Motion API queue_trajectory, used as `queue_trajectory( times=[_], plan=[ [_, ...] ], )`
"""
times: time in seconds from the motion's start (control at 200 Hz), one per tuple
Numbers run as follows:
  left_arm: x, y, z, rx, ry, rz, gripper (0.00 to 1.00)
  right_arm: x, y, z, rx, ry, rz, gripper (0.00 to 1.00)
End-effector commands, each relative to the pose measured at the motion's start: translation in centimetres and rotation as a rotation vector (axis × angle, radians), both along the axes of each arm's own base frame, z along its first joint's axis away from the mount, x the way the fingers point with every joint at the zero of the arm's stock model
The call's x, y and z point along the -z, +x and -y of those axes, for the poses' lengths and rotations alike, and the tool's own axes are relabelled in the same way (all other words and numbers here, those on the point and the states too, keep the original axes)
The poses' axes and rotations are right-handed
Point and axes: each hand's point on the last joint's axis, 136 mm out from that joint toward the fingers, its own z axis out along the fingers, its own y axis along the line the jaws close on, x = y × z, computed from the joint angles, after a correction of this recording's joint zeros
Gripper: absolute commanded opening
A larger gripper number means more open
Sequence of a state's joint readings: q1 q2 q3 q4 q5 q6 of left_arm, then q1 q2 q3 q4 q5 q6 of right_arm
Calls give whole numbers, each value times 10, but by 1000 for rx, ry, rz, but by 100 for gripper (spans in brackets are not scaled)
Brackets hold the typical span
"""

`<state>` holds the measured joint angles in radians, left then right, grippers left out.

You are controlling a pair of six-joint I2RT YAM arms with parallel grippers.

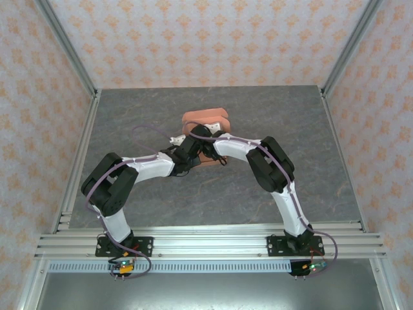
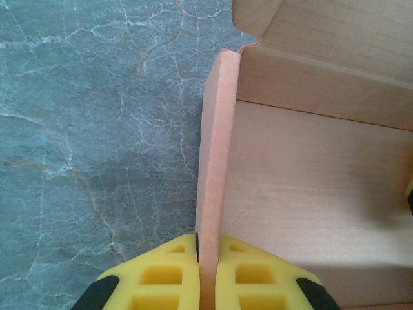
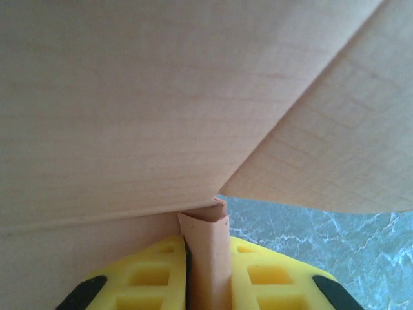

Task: Fold the paper box

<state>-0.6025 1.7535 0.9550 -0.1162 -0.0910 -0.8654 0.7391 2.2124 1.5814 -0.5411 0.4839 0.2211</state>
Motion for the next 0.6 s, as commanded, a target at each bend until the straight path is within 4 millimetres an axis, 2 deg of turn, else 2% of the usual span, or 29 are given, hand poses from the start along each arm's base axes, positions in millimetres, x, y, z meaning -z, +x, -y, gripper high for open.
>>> queue_trajectory(
  times=[0.0,0.11,0.36,0.596],
  plan=[
    [-5,-3,-1,-15,30,-3,0,-4,-5,3,66,107,13,22],
    [-6,-2,0,-15,29,-1,0,-21,-10,-6,66,193,34,27],
    [-7,0,2,-13,25,-1,0,-61,-18,3,64,219,110,33],
    [-6,-1,1,-11,34,-3,0,-76,-32,4,47,308,110,40]
  ],
)
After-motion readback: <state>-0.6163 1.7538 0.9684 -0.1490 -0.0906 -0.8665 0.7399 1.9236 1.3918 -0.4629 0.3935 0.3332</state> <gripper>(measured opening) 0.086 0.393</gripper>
